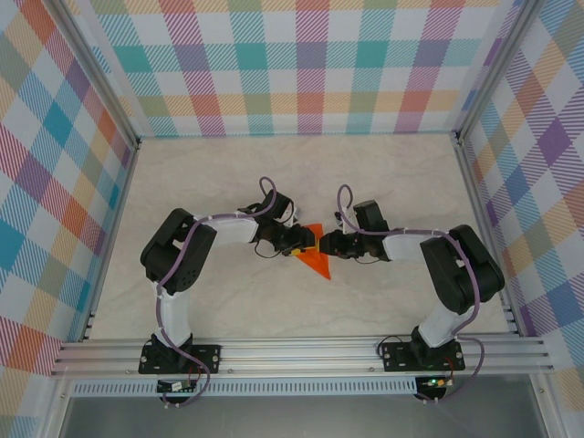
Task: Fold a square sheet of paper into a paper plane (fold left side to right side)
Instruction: Fourth fold the wing at the center of the table.
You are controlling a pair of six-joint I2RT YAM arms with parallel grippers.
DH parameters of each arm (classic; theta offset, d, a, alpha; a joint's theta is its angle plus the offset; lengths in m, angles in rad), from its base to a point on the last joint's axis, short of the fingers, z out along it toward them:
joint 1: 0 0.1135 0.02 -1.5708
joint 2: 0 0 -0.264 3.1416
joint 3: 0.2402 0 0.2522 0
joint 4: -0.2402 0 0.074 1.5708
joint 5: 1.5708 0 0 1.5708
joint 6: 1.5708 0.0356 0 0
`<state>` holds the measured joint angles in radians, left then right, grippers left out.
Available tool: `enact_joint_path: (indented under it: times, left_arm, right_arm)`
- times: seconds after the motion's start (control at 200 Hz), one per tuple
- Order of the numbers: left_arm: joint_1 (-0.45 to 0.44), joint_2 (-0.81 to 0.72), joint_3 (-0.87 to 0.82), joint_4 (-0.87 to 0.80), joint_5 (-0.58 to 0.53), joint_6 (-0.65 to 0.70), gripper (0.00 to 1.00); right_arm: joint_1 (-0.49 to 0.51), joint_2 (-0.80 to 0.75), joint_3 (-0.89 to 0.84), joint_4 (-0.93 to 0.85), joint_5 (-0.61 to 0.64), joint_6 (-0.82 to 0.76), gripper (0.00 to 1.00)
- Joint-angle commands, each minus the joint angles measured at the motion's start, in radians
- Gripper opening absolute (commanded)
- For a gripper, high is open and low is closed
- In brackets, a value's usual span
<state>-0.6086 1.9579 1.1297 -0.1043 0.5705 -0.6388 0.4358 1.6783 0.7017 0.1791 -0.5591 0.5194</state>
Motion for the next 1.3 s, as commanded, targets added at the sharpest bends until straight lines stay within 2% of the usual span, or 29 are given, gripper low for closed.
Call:
enact_joint_path:
  times: [0.0,0.425,0.745,1.295]
  left_arm:
    - [-0.017,0.031,0.013,-0.034,-0.037,0.019,0.45]
    - [-0.017,0.030,0.016,-0.038,-0.036,0.019,0.44]
    - [-0.017,0.021,0.013,-0.041,-0.038,0.023,0.44]
    - [-0.016,0.015,0.010,-0.041,-0.038,0.024,0.45]
  right_arm:
    - [0.002,-0.002,0.019,0.007,-0.030,-0.004,0.28]
    - [0.001,0.041,0.029,0.020,-0.053,0.002,0.22]
    - [0.001,0.014,0.018,-0.010,-0.003,-0.011,0.00]
    - [0.002,0.006,0.015,-0.075,0.098,-0.021,0.00]
